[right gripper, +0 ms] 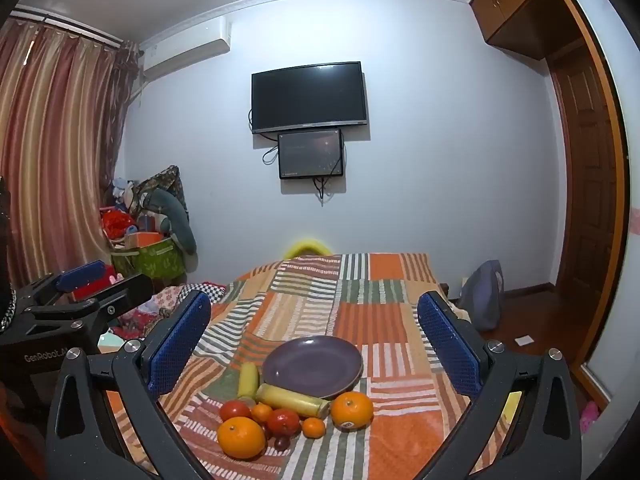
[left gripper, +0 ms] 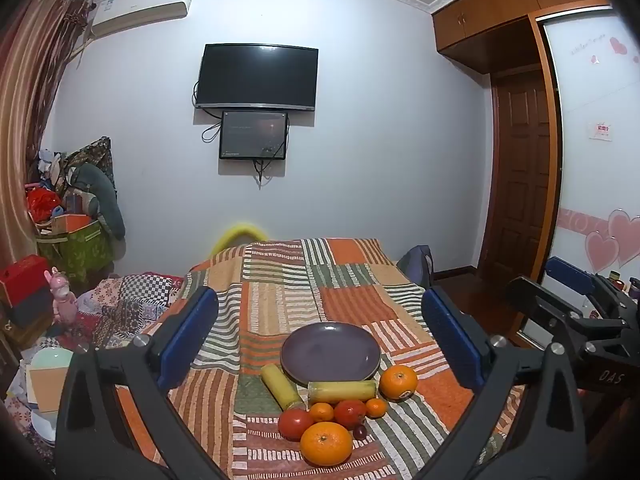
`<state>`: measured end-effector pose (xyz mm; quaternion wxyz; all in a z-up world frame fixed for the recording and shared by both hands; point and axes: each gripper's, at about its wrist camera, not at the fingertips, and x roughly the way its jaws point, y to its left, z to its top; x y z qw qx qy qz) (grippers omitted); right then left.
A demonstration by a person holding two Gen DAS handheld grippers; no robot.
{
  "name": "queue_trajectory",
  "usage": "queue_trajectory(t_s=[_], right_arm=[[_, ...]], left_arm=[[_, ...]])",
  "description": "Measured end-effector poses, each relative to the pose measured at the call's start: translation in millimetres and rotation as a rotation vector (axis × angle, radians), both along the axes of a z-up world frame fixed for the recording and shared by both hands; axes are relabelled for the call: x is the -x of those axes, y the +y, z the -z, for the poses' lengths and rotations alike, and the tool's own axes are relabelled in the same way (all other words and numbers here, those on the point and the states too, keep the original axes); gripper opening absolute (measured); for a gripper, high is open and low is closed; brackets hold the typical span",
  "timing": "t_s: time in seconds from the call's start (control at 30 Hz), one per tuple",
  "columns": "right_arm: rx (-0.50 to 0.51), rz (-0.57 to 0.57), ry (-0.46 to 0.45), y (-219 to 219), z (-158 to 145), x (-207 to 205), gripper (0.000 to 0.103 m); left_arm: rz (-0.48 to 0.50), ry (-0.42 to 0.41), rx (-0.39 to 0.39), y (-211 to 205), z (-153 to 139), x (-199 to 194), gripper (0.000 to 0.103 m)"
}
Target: Organize fruits
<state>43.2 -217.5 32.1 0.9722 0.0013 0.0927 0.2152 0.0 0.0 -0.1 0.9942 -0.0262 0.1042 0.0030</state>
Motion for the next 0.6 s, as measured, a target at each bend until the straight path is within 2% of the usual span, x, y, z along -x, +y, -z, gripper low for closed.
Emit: queue_trajectory(t_s=[0.6], right_arm=[[-0.002, 0.000, -0.004, -1, -2, 2, 0.103]], left_arm=[[0.009, 0.003, 0.016, 15, 1, -2, 0.103]])
